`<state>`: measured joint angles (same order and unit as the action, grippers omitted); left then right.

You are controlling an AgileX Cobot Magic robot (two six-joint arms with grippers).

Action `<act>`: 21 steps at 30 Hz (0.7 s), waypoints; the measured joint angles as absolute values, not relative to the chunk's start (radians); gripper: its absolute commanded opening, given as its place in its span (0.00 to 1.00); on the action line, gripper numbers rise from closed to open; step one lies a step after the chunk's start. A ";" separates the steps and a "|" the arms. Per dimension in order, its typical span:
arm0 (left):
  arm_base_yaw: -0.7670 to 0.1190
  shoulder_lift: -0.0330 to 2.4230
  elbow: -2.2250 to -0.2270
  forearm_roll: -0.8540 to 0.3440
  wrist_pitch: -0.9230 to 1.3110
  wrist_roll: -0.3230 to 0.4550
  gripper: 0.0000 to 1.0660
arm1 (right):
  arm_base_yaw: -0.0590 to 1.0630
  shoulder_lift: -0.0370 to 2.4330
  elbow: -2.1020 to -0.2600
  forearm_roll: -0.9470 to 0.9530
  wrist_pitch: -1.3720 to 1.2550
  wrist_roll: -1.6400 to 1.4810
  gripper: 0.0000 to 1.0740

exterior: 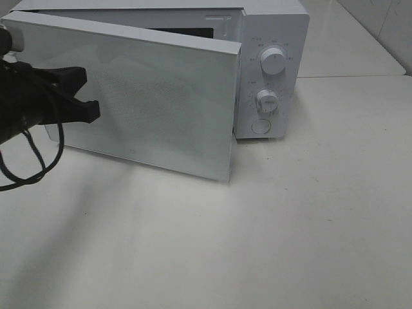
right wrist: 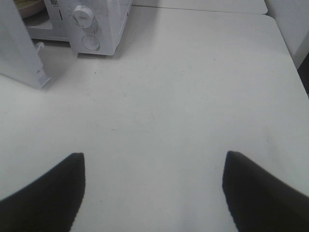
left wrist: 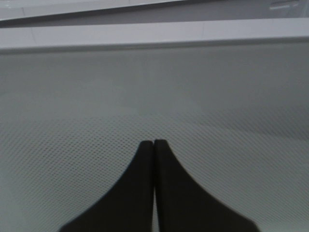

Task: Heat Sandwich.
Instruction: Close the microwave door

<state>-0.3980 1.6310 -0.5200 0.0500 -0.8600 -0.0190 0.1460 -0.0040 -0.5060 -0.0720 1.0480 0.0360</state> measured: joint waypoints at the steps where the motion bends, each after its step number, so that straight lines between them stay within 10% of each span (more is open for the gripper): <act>1: -0.414 1.639 -0.532 0.040 -0.857 -0.011 0.00 | 0.146 -0.004 -0.506 -0.072 1.048 0.036 0.70; 21: -0.600 1.852 -0.831 -0.070 -0.760 0.024 0.00 | 0.146 -0.004 -0.506 -0.072 1.048 0.036 0.70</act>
